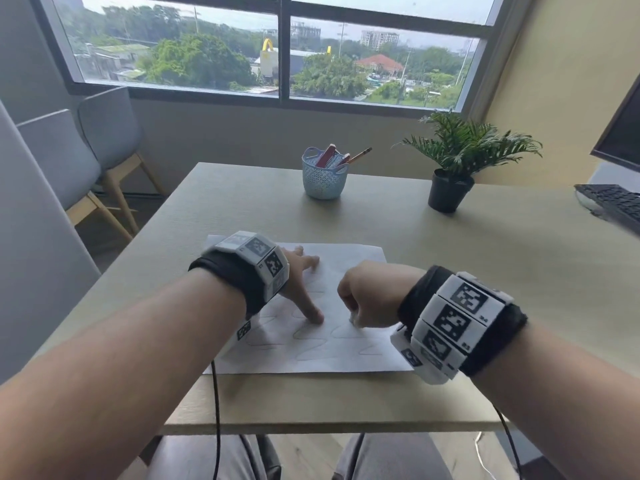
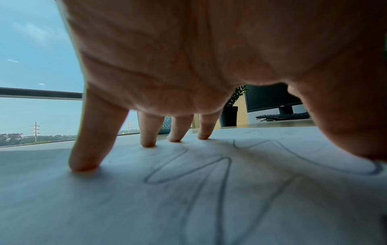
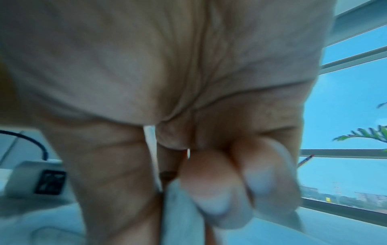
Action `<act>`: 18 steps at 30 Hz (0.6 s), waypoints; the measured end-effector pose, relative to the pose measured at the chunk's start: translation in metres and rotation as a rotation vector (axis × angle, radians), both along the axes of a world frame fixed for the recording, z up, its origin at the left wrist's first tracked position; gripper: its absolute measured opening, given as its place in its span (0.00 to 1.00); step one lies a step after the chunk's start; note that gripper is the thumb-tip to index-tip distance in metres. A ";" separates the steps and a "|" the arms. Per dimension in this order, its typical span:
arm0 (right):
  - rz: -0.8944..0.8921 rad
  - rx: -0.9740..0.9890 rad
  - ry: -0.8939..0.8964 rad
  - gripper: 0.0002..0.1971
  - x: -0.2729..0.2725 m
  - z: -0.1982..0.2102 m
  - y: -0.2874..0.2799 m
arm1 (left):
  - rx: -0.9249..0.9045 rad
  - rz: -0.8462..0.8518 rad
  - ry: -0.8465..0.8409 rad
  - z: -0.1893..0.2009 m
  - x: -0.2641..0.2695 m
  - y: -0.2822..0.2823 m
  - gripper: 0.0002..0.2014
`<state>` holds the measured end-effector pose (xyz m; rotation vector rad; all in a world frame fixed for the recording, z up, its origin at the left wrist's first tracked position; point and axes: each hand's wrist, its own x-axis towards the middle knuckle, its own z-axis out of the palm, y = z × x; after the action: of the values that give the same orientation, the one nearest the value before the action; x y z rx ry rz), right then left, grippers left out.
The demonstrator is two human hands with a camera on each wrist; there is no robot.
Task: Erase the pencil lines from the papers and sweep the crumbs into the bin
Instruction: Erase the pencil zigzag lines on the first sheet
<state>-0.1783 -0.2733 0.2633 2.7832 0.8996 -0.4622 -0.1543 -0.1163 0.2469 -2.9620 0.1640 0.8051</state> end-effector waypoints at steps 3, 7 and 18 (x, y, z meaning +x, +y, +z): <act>-0.023 0.018 0.034 0.02 0.001 0.005 0.000 | 0.000 0.008 0.007 0.001 0.000 0.000 0.60; -0.087 0.019 0.034 0.10 0.005 0.009 -0.001 | 0.008 0.012 0.006 0.002 -0.001 0.000 0.60; -0.086 0.031 0.028 0.08 0.004 0.005 0.002 | 0.001 0.013 0.008 0.001 0.000 0.000 0.60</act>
<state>-0.1739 -0.2708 0.2686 2.8589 0.8017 -0.5052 -0.1545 -0.1164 0.2478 -2.9619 0.1444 0.8188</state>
